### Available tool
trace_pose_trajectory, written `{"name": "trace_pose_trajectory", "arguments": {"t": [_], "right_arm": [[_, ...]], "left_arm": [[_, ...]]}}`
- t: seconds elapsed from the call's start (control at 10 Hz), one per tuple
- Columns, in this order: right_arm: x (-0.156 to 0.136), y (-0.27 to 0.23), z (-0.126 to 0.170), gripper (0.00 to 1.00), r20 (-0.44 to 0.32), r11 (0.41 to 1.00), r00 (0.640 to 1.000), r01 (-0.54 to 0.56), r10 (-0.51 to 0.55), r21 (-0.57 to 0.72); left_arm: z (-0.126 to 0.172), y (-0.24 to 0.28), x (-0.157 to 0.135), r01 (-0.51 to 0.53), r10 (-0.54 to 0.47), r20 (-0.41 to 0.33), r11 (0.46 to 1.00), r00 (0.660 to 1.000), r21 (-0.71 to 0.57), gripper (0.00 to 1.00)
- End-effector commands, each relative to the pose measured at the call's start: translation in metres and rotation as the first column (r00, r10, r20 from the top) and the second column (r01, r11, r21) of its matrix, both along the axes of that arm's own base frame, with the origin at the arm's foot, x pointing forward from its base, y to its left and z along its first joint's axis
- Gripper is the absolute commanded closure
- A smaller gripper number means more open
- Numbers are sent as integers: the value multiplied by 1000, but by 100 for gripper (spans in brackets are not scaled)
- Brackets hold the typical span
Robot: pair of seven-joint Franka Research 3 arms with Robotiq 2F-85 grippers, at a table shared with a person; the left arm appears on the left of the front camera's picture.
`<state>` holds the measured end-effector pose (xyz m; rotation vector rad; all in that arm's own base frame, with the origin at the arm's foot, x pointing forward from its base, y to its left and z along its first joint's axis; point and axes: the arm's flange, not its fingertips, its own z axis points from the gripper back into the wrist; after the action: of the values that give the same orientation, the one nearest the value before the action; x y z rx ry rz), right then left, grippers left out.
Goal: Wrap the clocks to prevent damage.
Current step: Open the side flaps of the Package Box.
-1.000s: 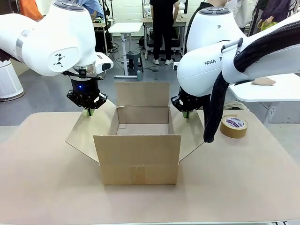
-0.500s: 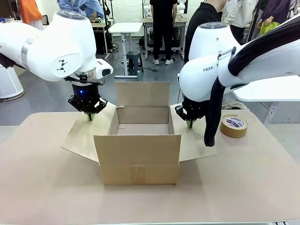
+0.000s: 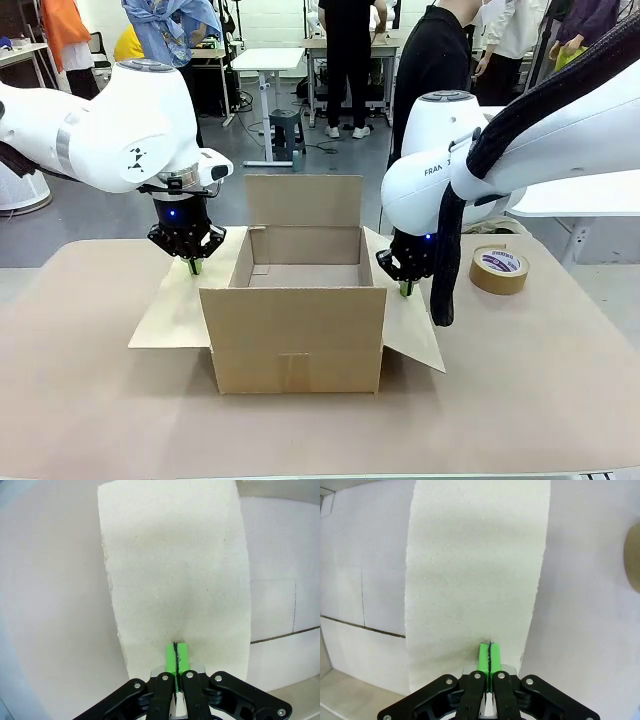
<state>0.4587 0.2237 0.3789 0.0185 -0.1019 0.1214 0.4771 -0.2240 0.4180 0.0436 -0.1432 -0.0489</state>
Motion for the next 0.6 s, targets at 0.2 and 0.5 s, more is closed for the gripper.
{"name": "trace_pose_trajectory", "arguments": {"t": [0.2,0.5], "right_arm": [[1,3,3,99,17,997,1000,12,-13,75],[1,2,2,99,5,999,1000,20,-20,34]], "left_arm": [[-3,1,1,26,-28,-31,997,999,-71,100],[-5,-1,1,13,-14,-25,999,1000,-41,100]]}}
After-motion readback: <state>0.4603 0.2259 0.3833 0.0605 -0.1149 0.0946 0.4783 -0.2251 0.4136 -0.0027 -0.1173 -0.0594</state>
